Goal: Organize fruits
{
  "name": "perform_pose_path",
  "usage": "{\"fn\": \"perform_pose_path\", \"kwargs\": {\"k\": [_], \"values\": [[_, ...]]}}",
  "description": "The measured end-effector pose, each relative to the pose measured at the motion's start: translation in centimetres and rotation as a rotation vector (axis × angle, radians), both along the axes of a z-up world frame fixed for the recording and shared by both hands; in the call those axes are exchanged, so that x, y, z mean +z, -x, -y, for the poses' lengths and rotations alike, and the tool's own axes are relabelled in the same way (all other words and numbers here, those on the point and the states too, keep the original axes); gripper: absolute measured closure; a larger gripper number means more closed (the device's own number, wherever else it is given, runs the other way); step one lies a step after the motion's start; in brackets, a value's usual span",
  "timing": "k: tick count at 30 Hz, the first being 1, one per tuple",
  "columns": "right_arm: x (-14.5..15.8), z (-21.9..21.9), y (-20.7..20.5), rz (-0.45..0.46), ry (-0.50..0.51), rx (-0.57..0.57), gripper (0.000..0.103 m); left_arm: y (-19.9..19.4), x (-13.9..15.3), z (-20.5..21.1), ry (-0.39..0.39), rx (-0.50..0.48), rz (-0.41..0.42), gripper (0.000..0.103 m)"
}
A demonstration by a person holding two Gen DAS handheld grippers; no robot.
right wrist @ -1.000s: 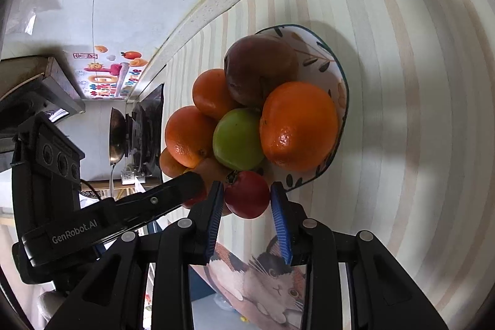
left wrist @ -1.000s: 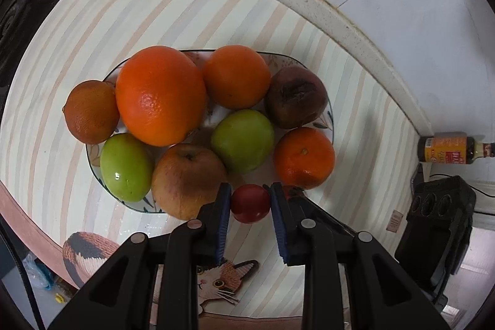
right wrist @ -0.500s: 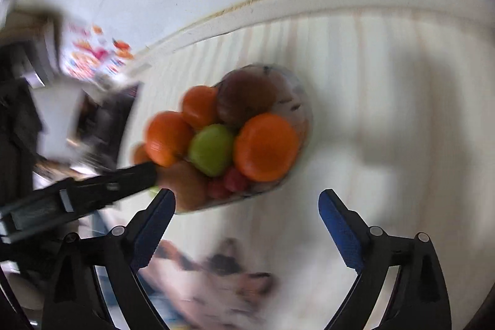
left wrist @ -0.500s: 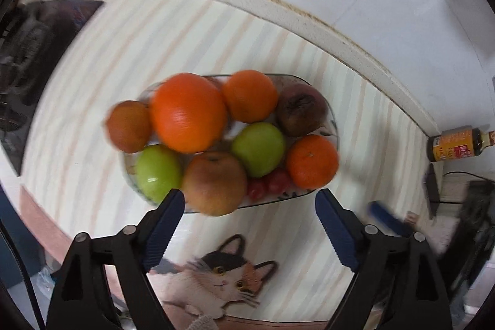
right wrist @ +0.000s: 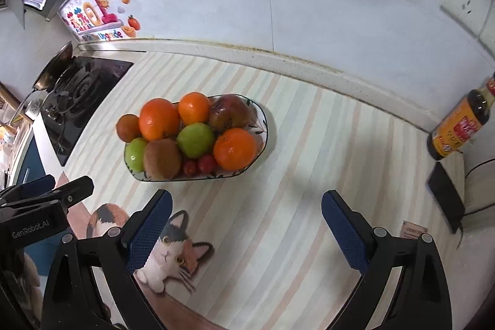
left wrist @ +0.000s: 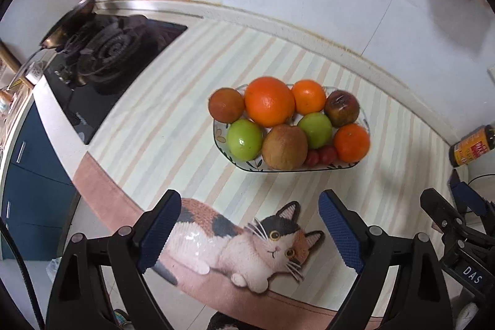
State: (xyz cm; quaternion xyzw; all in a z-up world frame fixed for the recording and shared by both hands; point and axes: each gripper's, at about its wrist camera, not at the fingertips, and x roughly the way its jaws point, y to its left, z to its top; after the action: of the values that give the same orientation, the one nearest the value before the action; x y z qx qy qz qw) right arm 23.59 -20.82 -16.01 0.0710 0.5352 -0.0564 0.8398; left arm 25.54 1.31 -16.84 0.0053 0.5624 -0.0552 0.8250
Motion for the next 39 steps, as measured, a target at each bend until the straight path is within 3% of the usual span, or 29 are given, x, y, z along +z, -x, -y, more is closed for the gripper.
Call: {"fn": "perform_pose_path", "kwargs": {"k": [7, 22, 29, 39], "values": [[5.5, -1.0, 3.8, 0.077, 0.041, 0.033, 0.004, 5.0, 5.2, -1.0, 0.006, 0.033, 0.109, 0.012], [17.0, -4.1, 14.7, 0.237, 0.063, 0.096, 0.004, 15.1, 14.0, -1.6, 0.033, -0.01, 0.271, 0.012], [20.1, -4.3, 18.3, 0.275, 0.075, 0.083, 0.004, 17.9, 15.3, -2.5, 0.054, 0.006, 0.299, 0.012], [21.2, -4.3, 20.5, 0.283, 0.083, 0.081, 0.004, 20.3, 16.7, -2.9, 0.052, 0.012, 0.342, 0.012]]}}
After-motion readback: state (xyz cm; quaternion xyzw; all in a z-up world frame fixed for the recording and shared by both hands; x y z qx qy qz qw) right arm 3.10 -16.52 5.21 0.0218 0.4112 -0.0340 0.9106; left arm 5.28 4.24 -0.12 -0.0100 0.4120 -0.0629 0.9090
